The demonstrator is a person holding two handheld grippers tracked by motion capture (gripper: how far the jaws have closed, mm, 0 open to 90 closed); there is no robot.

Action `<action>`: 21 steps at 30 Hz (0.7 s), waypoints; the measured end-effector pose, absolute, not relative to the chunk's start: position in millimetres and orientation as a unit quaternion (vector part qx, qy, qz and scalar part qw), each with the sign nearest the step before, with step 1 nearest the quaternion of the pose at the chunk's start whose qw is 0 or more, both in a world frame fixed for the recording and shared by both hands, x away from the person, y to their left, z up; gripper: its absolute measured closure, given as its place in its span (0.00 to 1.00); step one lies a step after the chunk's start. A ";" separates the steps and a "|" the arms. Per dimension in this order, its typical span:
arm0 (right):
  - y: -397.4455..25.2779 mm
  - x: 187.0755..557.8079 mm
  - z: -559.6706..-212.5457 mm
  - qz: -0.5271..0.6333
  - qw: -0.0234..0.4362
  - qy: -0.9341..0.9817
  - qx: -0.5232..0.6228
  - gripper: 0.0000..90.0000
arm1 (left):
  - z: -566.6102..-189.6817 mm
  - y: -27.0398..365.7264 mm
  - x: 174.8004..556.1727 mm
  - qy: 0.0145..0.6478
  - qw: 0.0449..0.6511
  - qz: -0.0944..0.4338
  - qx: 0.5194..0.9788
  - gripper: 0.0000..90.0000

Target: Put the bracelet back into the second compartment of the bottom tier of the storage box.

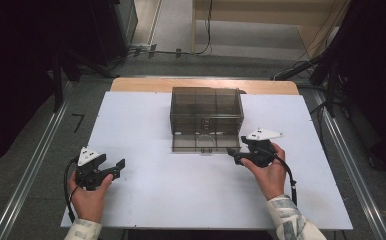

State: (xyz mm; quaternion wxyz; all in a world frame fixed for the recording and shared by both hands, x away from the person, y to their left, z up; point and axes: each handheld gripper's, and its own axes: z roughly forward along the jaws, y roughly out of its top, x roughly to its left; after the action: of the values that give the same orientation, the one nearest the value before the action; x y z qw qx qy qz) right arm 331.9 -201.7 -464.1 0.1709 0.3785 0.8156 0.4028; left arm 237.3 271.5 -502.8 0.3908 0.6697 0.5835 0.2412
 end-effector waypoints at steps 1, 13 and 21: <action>-204.3 331.4 -464.2 0.403 0.173 0.815 0.379 0.30 | -502.8 271.6 237.3 0.583 0.390 0.241 0.670 0.28; -226.9 323.4 -469.0 0.387 0.184 0.814 0.392 0.28 | -502.8 271.4 237.1 0.583 0.389 0.241 0.671 0.28; -248.6 316.0 -468.8 0.384 0.193 0.805 0.408 0.28 | -502.6 271.6 236.7 0.584 0.390 0.241 0.670 0.28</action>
State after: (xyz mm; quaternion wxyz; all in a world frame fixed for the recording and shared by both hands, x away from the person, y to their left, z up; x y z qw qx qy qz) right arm 316.0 -248.6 -468.8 0.1933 0.4081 0.8053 0.3842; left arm 236.7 271.6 -502.6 0.3898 0.6700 0.5839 0.2413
